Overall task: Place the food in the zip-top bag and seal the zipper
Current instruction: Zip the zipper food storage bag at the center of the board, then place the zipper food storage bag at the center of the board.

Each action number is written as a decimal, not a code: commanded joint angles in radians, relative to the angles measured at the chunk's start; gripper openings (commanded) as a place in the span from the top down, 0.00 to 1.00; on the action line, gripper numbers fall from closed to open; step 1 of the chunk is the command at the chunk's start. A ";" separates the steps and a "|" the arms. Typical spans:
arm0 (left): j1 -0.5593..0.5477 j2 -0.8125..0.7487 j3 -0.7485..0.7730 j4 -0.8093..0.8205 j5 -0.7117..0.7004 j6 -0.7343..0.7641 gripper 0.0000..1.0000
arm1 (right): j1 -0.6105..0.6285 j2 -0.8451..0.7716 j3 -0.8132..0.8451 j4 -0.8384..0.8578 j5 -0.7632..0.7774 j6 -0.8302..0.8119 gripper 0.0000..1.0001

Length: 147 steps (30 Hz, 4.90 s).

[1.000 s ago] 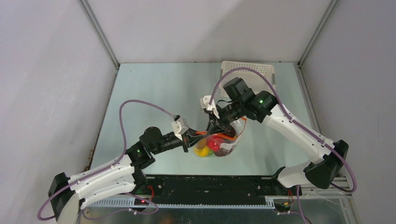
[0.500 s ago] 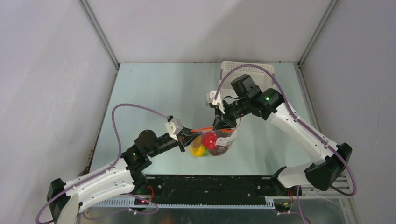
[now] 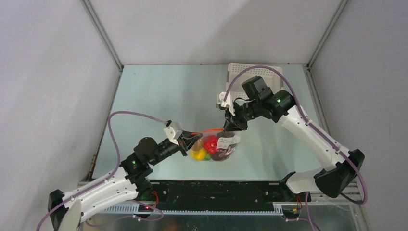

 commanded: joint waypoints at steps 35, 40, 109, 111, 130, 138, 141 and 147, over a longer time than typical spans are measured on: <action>0.005 -0.212 -0.039 -0.138 -0.320 0.030 1.00 | -0.146 0.010 0.063 -0.105 0.091 -0.080 1.00; 0.004 -0.240 -0.042 -0.161 -0.346 0.030 1.00 | -0.149 0.008 0.063 -0.105 0.103 -0.077 1.00; 0.005 -0.136 0.136 -0.200 -0.290 -0.202 1.00 | -0.158 -0.161 0.055 0.137 0.389 0.473 1.00; 0.004 -0.157 0.155 -0.266 -0.345 -0.241 1.00 | -0.150 -0.165 0.047 0.127 0.278 0.486 1.00; 0.330 0.004 0.239 -0.675 -0.749 -0.543 1.00 | 0.002 0.382 0.232 0.179 0.074 0.792 1.00; 0.554 0.231 0.251 -0.392 -0.578 -0.430 0.93 | -0.080 0.629 0.448 0.288 0.225 0.885 0.94; 0.592 0.354 0.284 -0.340 -0.556 -0.397 0.92 | -0.114 0.698 0.492 0.352 0.232 0.933 0.94; 0.696 0.499 0.300 -0.233 -0.450 -0.377 0.72 | -0.141 0.803 0.578 0.431 0.248 0.924 0.76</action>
